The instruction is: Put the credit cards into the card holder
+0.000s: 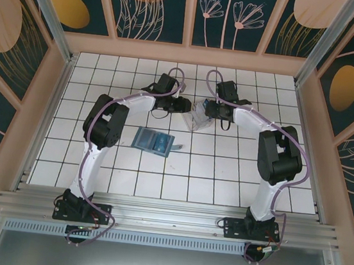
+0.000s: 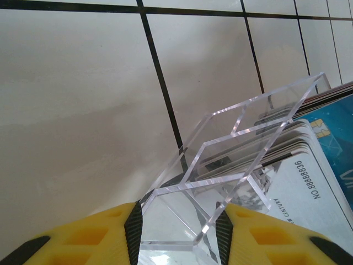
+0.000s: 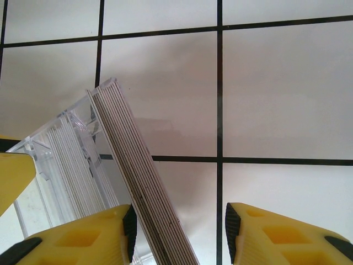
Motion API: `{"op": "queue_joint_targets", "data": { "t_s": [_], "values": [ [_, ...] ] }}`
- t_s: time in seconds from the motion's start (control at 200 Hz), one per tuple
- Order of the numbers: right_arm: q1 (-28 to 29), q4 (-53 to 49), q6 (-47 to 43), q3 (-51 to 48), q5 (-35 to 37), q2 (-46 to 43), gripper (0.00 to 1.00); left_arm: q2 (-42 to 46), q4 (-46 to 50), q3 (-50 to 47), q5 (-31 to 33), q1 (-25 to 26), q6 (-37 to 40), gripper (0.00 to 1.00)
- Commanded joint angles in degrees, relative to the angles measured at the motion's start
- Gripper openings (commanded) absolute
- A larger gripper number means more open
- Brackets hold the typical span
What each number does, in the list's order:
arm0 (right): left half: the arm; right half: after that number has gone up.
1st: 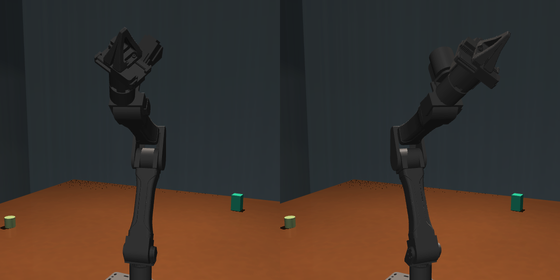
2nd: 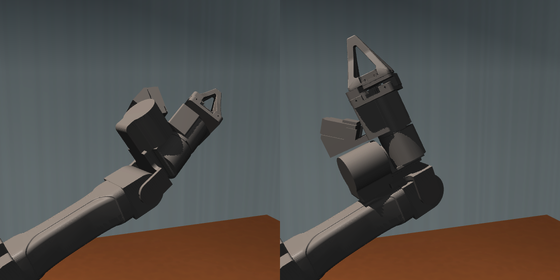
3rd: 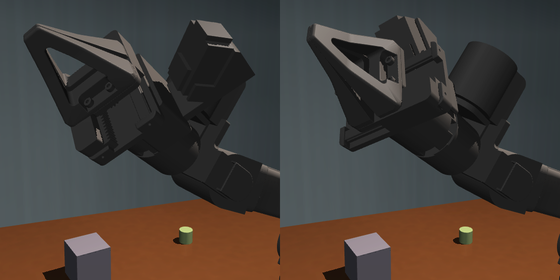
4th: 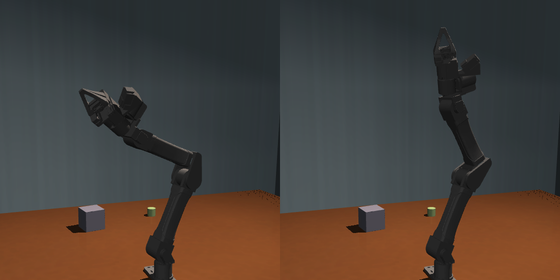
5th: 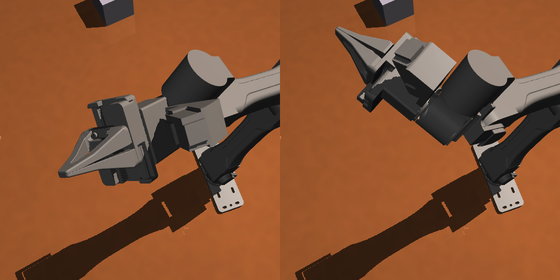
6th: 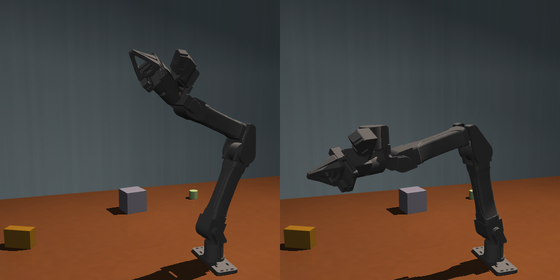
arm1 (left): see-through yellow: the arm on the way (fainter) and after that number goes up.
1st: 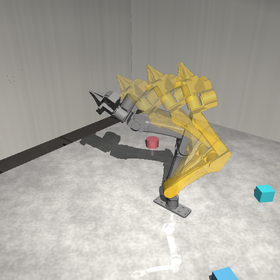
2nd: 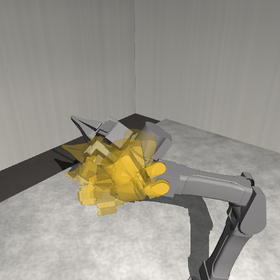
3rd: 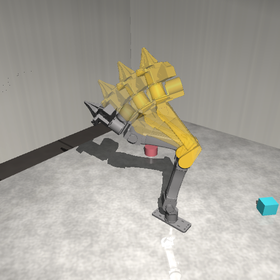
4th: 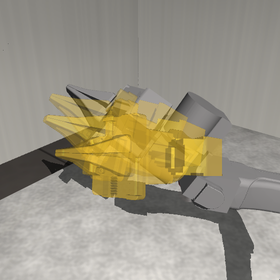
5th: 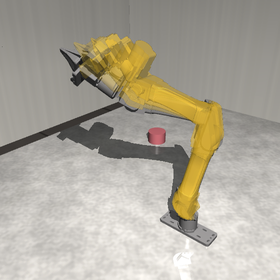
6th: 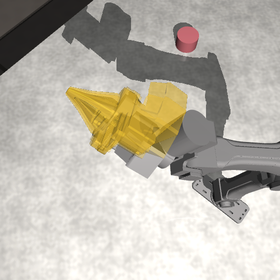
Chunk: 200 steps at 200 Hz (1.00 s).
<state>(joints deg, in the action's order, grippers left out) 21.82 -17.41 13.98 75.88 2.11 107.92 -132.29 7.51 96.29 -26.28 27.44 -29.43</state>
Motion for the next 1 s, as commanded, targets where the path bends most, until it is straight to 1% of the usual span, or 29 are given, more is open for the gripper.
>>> {"op": "queue_joint_targets", "data": {
  "t_s": [0.0, 0.08, 0.17, 0.305, 0.435, 0.601, 0.761, 0.851, 0.921, 0.996],
  "values": [
    [-0.9, -0.83, -0.16, 1.72, 2.4, -2.57, 0.48, -0.51, 5.52, -2.51, 1.63, 0.19, 0.18, 0.42],
    [-0.84, -1.29, -0.4, 2.18, 1.94, -2.04, 0.47, -0.49, 5.32, -2.59, 1.5, 0.2, -0.05, 0.42],
    [-0.9, -1.51, -0.53, 2.29, 1.44, -1.67, 0.42, -0.43, 5.28, -2.49, 1.45, 0.22, -0.15, 0.42],
    [-0.9, -1.06, -0.7, 1.83, 0.92, -2.57, 0.38, -0.34, 5.32, -2.41, 1.5, 0.19, -0.24, 0.42],
    [-0.75, -0.95, -1.72, 2.3, -0.89, -2.78, 0.38, -0.34, 5.24, -2.33, 1.41, 0.17, -0.36, 0.42],
    [0.3, -1.86, -2.92, 3.06, -0.47, -2.27, 0.38, -0.34, 5.24, -2.25, 1.41, 0.19, -0.36, 0.42],
    [0.5, -2.23, -3.08, 3.49, -0.24, -1.59, 0.33, -0.35, 5.24, -2.24, 1.34, 0.23, -0.41, 0.42],
    [0.54, -2.97, -3.31, 4.16, -0.44, -0.68, 0.33, -0.35, 5.24, -2.16, 1.28, 0.14, -0.42, 0.42],
    [0.61, -3.29, -3.46, 4.37, -0.19, -0.15, 0.38, -0.43, 5.24, -2.03, 1.25, 0.17, -0.45, 0.42],
    [0.59, -3.7, -3.59, 4.71, 0.05, 0.59, 0.38, -0.51, 5.24, -1.9, 1.28, 0.23, -0.41, 0.42]
  ]
}}
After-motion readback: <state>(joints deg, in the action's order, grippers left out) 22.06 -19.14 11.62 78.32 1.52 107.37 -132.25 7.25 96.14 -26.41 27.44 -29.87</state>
